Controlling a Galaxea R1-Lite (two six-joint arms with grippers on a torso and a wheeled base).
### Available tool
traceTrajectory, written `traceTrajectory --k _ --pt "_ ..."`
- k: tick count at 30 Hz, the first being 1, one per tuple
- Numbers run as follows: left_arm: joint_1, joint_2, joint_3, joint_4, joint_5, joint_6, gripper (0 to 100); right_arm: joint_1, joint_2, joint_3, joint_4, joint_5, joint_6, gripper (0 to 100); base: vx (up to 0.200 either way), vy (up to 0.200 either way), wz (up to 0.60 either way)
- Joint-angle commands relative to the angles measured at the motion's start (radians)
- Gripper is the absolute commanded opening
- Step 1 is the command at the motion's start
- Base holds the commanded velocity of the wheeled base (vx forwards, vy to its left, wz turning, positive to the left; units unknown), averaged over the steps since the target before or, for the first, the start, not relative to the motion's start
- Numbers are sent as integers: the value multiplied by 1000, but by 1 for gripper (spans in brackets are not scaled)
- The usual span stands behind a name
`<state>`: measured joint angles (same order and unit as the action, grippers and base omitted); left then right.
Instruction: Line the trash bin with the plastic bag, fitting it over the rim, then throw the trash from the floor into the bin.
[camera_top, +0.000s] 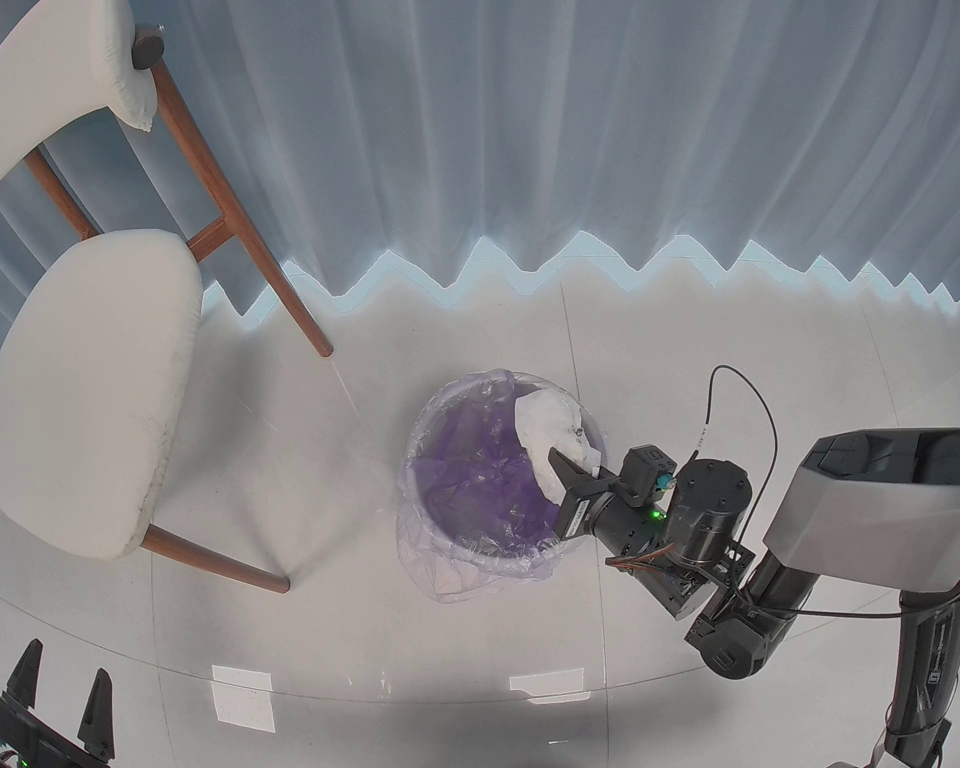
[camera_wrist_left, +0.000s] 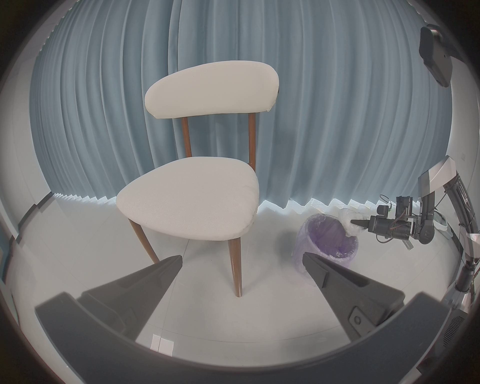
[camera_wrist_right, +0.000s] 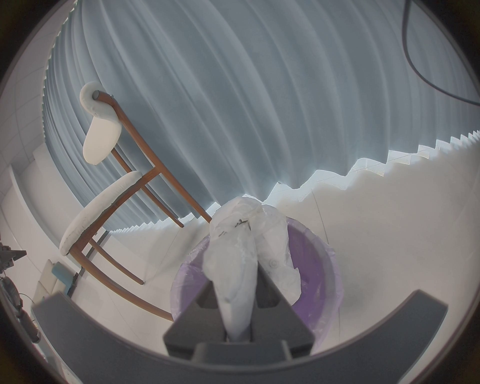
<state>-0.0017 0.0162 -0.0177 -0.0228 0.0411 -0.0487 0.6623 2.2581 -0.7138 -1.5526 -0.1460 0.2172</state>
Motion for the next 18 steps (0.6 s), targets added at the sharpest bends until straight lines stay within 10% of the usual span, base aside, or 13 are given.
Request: traceTrajectory --k 1,18 --pt "0 -16 18 0 0 0 100 -1 46 -47 -17 0 1 0 0 0 0" --pt "0 -16 18 0 0 0 100 -1 147 -148 -17 -11 4 0 0 0 0"
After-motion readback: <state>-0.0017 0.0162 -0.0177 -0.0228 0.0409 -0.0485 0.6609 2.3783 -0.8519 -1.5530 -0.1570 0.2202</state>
